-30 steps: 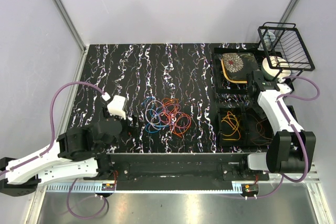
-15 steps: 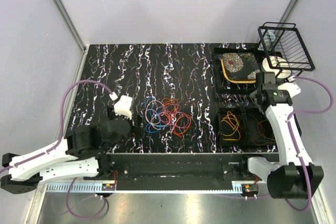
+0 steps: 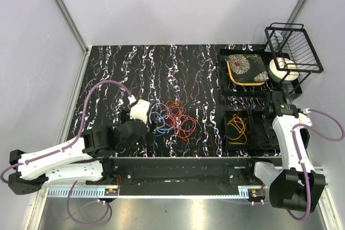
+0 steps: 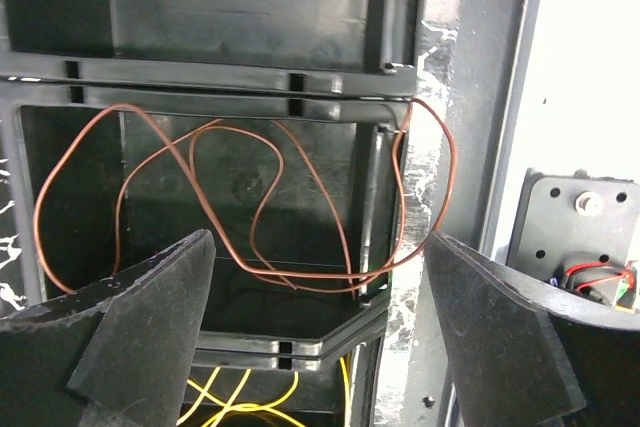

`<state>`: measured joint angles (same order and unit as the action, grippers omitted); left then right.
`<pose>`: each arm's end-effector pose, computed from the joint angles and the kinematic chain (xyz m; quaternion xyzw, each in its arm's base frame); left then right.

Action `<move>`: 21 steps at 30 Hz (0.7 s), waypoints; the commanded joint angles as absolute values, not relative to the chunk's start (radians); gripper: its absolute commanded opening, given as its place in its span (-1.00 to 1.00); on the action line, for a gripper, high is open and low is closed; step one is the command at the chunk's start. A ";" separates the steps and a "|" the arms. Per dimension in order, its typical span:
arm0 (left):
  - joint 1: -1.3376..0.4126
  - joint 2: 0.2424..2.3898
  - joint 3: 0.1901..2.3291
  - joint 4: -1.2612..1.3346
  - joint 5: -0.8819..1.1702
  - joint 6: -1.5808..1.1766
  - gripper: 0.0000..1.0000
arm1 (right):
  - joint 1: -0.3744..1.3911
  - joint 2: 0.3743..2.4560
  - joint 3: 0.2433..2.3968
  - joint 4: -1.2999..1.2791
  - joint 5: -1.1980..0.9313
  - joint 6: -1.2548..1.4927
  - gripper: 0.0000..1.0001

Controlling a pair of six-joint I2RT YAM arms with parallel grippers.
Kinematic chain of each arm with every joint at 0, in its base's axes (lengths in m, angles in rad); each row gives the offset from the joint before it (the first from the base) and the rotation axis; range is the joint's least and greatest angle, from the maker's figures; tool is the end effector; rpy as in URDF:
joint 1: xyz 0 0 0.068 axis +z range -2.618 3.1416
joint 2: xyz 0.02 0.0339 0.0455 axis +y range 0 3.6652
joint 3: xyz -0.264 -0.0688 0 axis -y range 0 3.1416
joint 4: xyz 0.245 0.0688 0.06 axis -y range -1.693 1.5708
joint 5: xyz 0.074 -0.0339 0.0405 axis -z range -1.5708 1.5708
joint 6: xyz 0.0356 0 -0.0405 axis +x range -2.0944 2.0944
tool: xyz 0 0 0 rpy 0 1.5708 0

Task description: Untangle the cables

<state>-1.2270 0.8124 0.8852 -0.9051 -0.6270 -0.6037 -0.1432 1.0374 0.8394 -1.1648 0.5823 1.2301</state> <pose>0.0694 -0.1320 0.3068 0.1661 0.8785 -0.0969 0.4373 0.1548 -0.0421 0.2500 0.6270 0.7179 -0.1929 0.2327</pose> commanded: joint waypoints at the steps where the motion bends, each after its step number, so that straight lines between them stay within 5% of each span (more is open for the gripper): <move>1: -1.232 0.818 0.943 -0.905 -0.600 -0.629 0.84 | -0.147 0.993 0.807 -1.184 0.591 1.342 0.83; 13: -1.232 0.833 0.854 -0.896 -0.615 -0.683 0.81 | -0.160 1.022 0.956 -1.175 0.612 1.256 0.83; 21: -1.233 0.770 0.844 -0.882 -0.600 -0.680 0.81 | -0.169 0.881 0.858 -1.247 0.565 1.334 0.80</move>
<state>-1.2274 0.8124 0.8547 -0.9234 -0.6102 -0.6647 -0.1619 0.9539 0.8989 -1.1645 0.5621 1.2686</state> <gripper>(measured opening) 0.907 0.905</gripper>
